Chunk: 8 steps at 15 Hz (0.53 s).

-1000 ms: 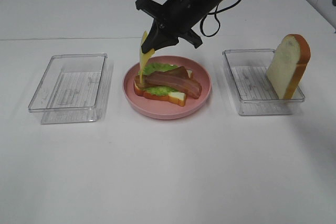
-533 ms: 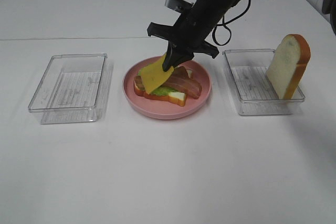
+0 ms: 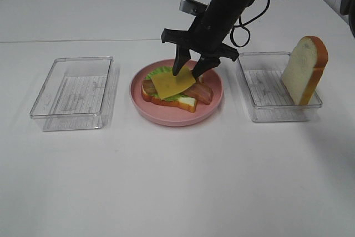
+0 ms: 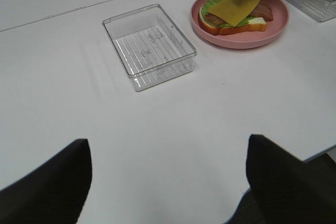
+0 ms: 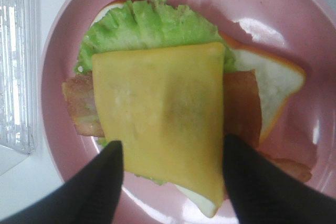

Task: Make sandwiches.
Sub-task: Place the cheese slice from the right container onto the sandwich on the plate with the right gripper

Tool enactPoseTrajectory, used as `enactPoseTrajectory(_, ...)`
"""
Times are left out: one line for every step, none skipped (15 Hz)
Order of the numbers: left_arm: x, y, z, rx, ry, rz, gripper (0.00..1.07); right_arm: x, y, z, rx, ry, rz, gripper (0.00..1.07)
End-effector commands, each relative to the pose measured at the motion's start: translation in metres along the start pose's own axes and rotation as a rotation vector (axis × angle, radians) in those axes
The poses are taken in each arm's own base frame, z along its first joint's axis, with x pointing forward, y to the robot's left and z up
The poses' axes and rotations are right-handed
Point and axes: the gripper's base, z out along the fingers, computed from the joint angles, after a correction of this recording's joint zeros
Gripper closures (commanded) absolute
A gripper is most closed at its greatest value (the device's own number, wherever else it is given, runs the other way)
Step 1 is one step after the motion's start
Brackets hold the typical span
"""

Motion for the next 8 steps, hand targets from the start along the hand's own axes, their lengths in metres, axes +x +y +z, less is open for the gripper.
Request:
enactPoseTrajectory(0.002,-0.001,-0.002,0.006,-0.025,-0.007,0.29,-0.002,0.003,-0.014,0.013,-0.036,-0.025,0.33)
enactPoseTrajectory(0.002,-0.001,-0.002,0.006,-0.025,-0.007,0.29,-0.002,0.006,-0.031,0.038,-0.069,-0.05,0.33)
enactPoseTrajectory(0.002,-0.001,-0.002,0.006,-0.025,-0.007,0.29,-0.002,0.006,-0.036,0.055,-0.079,-0.062,0.33)
enactPoseTrajectory(0.002,-0.001,-0.002,0.006,-0.025,-0.007,0.29,-0.001,0.007,-0.05,0.091,-0.09,-0.083,0.33)
enactPoseTrajectory(0.002,-0.001,-0.002,0.006,-0.025,-0.007,0.29,0.002,0.006,-0.064,0.134,-0.094,-0.093,0.33)
enactPoseTrajectory(0.002,-0.001,-0.002,0.006,-0.025,-0.007,0.29,0.004,0.006,-0.077,0.174,-0.104,-0.11,0.33)
enactPoseTrajectory(0.002,-0.001,-0.002,0.006,-0.025,-0.007,0.29,0.006,0.002,-0.092,0.215,-0.117,-0.119,0.33)
enactPoseTrajectory(0.002,-0.001,-0.002,0.006,-0.025,-0.007,0.29,0.007,-0.001,-0.107,0.249,-0.141,-0.127,0.33)
